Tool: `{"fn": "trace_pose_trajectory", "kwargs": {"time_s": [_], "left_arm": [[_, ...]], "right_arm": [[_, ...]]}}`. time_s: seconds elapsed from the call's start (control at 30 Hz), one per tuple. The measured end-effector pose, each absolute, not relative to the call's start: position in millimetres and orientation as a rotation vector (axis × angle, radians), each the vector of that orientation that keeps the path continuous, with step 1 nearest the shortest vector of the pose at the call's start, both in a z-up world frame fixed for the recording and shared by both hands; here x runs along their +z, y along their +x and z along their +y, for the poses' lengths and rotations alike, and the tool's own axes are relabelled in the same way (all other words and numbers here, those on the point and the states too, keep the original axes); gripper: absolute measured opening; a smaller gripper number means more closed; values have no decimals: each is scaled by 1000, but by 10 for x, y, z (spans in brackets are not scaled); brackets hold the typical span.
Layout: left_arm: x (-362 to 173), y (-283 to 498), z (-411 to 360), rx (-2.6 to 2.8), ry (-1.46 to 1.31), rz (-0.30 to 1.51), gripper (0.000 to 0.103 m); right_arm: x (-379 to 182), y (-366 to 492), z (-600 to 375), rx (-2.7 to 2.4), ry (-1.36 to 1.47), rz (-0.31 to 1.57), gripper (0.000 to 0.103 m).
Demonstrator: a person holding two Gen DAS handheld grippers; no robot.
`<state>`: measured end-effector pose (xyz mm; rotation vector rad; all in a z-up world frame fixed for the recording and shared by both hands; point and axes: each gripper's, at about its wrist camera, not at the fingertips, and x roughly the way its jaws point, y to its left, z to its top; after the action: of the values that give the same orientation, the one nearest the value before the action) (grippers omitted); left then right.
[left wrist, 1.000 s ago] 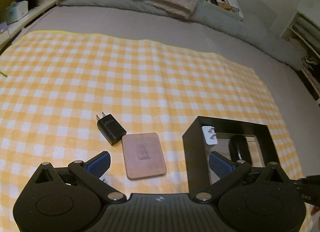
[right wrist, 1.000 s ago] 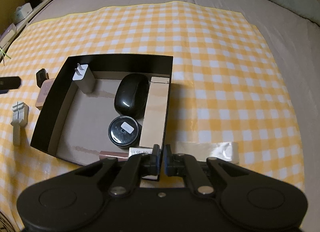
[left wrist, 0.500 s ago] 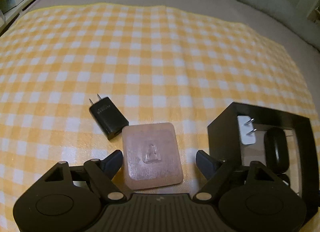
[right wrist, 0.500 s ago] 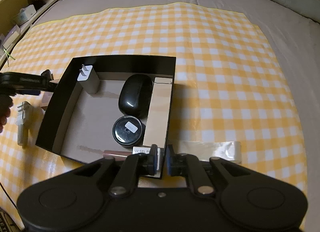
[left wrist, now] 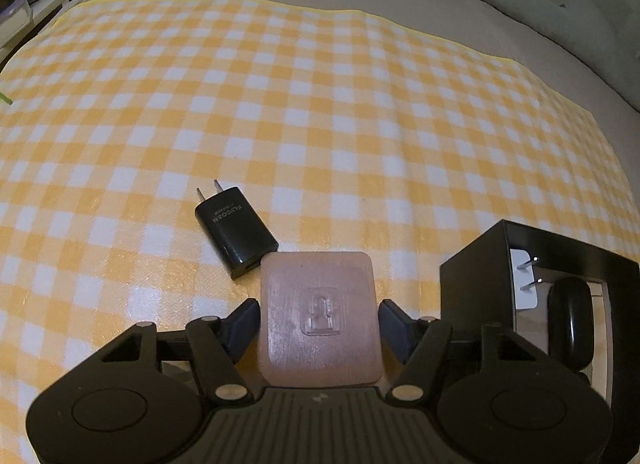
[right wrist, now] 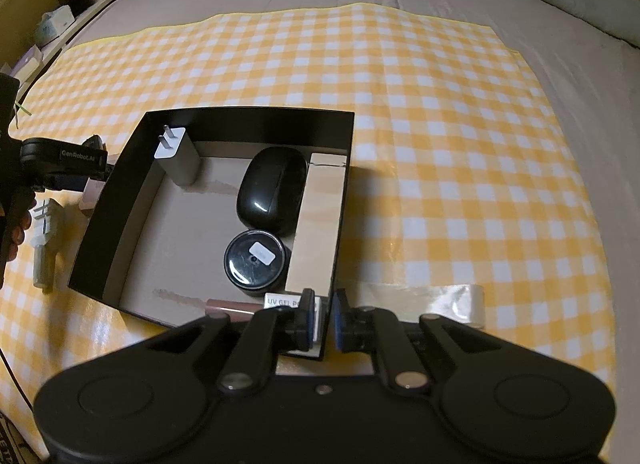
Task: Organize rigid objects
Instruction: 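Lift the pink pad with the left gripper toward the box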
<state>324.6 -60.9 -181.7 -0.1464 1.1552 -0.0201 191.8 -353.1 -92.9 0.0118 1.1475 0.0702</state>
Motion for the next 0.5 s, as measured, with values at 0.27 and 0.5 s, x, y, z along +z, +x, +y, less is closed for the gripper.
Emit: {"fn": "trace_pose_trajectory", "kwargs": {"time_s": [0.27,0.5], "left_arm": [[-1699,3216,-663,-17,-169,1149,64],[-1325,3104,-578,-66,-180,1069,64]], "right_arm": [[-949,1936,-3519,68,4,1155,10],[-959,1965,-3526,61,1,1155,10]]}}
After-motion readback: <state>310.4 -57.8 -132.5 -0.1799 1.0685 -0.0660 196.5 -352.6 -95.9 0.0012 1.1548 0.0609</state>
